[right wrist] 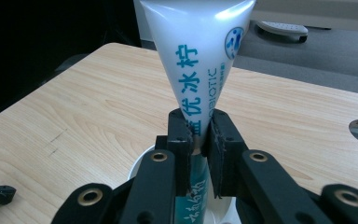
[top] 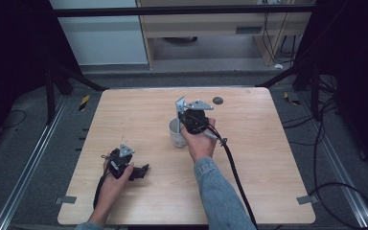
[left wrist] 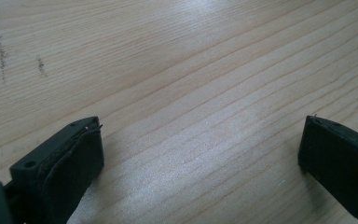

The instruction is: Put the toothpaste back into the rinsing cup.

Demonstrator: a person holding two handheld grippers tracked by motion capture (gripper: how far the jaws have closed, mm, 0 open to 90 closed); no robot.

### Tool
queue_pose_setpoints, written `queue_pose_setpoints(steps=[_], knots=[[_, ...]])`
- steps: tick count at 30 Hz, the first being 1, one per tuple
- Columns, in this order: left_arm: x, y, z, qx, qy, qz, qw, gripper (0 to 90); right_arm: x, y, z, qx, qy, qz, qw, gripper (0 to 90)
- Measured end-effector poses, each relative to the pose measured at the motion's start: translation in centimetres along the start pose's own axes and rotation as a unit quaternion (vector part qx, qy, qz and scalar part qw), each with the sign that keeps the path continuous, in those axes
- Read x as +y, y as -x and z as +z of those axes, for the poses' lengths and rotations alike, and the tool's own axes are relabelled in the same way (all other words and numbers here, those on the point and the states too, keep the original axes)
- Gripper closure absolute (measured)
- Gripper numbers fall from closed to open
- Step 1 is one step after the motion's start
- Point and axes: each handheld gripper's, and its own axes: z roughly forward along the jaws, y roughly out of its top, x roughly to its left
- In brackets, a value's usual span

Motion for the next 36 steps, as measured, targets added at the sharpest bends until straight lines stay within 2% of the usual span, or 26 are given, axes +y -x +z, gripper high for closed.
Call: queue_pose_setpoints(steps=[28, 36], knots=[[0.01, 0.0, 0.01, 0.0, 0.0, 0.0, 1.0, 0.0, -0.92, 0.59, 0.63, 0.013, -0.014, 0.029, 0.9994, 80.1], [0.01, 0.0, 0.01, 0.0, 0.0, 0.0, 1.0, 0.0, -0.95, 0.67, 0.68, 0.016, -0.015, 0.03, 0.9993, 80.0]])
